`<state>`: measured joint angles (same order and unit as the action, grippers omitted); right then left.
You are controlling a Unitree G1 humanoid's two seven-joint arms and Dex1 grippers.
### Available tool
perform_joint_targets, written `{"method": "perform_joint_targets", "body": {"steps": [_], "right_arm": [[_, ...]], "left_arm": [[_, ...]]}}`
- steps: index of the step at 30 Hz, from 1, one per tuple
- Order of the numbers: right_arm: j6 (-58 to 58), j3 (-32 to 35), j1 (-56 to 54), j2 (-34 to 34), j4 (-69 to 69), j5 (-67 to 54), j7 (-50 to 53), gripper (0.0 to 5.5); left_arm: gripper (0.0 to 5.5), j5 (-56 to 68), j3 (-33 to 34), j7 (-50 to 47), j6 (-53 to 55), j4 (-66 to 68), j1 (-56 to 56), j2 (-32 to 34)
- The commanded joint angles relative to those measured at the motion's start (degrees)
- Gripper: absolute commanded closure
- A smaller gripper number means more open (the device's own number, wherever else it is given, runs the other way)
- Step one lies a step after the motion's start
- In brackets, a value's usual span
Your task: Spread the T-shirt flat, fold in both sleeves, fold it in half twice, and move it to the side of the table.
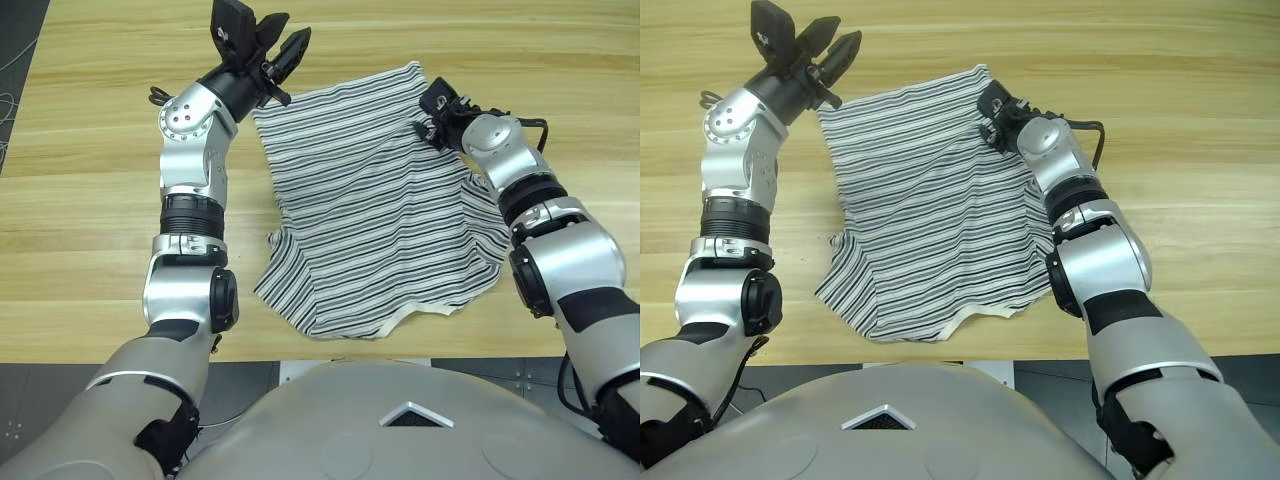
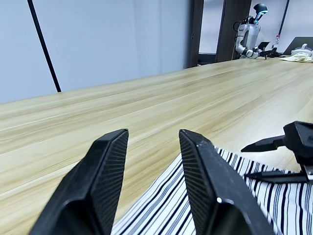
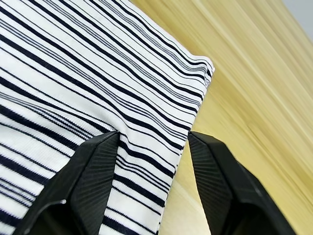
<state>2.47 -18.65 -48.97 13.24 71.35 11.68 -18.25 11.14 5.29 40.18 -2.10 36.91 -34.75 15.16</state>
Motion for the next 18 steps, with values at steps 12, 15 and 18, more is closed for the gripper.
{"method": "perform_joint_targets", "body": {"steps": [12,15,18], "right_arm": [[-2.0,8.5,2.9,8.6,5.0,0.0,4.5,2.91],[-1.1,11.1,4.6,10.2,4.4,-1.4,4.2,2.91],[2.1,14.8,5.8,9.5,2.8,-4.6,1.5,2.91]], "left_arm": [[3.56,-0.7,-0.6,-0.5,-0.6,-0.5,1.6,0.7],[3.56,-0.7,-0.8,-0.5,-0.7,-0.6,1.8,0.7],[3.56,-0.6,-0.7,-0.5,-1.1,-0.5,2.2,0.9]]}}
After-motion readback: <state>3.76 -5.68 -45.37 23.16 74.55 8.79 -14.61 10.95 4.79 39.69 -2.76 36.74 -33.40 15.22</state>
